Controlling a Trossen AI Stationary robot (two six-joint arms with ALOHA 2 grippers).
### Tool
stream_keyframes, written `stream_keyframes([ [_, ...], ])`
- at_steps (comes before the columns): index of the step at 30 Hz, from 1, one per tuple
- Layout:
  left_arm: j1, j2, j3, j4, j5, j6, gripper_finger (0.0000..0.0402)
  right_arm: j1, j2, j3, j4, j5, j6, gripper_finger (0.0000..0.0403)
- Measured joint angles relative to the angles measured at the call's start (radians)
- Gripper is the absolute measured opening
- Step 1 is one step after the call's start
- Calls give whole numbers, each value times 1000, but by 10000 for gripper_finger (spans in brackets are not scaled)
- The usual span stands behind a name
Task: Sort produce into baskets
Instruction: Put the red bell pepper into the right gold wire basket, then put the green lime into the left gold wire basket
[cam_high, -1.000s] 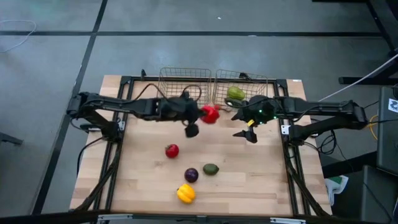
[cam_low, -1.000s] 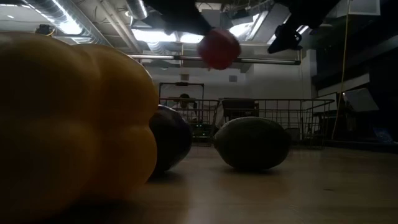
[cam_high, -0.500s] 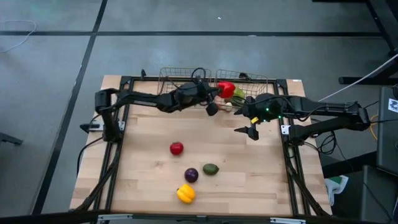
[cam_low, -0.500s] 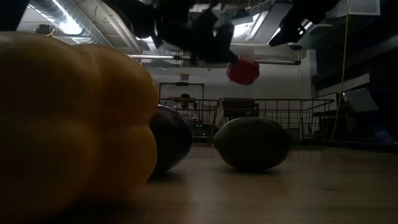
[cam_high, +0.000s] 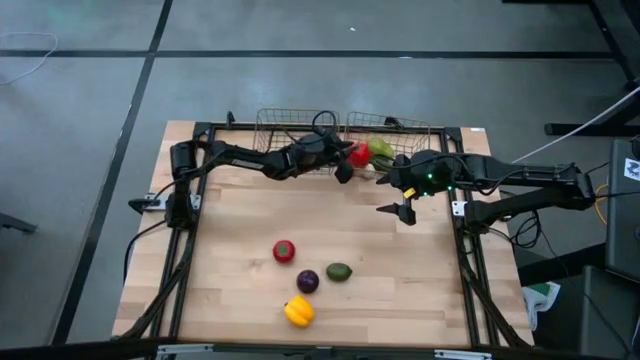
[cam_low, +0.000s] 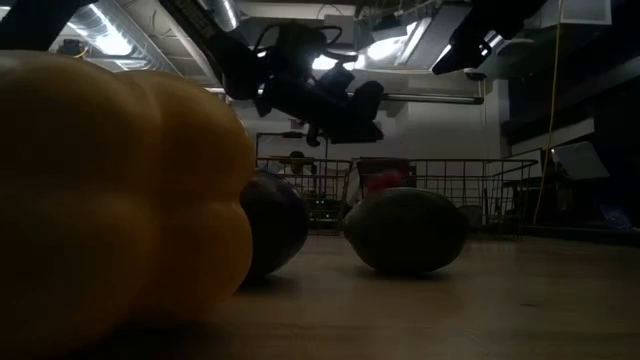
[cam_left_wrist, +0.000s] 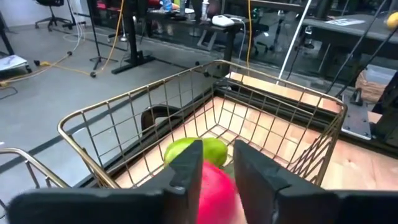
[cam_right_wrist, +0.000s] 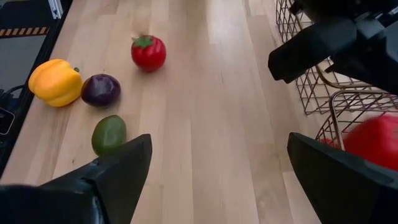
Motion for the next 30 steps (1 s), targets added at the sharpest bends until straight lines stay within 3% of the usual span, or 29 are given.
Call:
stream_keyframes([
  [10, -7, 0, 0, 1, -1, -7, 154, 0, 0, 0, 0, 0, 0, 374],
  [19, -15, -4, 0, -6, 1, -12, 159, 0, 0, 0, -1, 0, 0, 374],
  [24, -27, -42, 0, -45, 57, -32, 159, 0, 1, 0, -6, 0, 0, 374],
  [30, -53, -129, 0, -220, 137, -35, 159, 1, 1, 0, -12, -4, 0, 374],
])
